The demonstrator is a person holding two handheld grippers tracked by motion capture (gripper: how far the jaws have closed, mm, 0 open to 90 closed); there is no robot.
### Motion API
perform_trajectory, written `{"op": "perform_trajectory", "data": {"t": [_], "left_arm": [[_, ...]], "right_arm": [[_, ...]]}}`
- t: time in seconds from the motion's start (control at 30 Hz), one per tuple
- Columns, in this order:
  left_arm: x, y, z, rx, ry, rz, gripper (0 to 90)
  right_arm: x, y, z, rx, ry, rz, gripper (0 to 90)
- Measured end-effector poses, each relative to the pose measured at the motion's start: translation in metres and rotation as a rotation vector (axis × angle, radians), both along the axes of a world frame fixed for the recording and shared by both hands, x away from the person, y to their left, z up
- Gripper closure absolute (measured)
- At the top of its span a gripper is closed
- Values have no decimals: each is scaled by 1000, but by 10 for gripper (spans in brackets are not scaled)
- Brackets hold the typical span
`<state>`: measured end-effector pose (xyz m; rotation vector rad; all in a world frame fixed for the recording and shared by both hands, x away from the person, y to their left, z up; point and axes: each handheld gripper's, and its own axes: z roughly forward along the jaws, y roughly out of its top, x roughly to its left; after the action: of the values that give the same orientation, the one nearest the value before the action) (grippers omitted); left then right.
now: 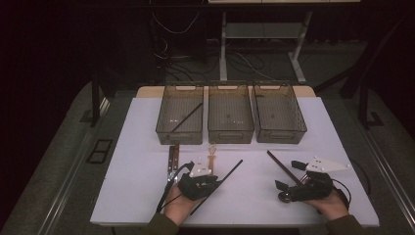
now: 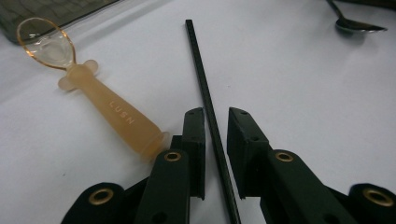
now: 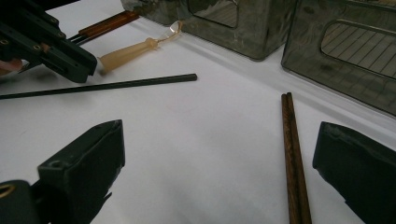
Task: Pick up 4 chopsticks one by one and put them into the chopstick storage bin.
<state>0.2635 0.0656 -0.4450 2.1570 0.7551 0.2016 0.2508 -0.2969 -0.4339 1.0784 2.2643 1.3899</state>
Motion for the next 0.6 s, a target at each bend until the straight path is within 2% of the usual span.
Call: {"op": "perform_trajectory", "data": {"t": [0.33, 0.6], "left_arm": [[4, -6, -6, 34, 7, 1, 783], [3, -8, -7, 57, -12, -1, 825]], "right_arm": [[0, 0, 0, -2, -4, 3, 25], [0, 1, 0, -3, -3, 4, 25]]}}
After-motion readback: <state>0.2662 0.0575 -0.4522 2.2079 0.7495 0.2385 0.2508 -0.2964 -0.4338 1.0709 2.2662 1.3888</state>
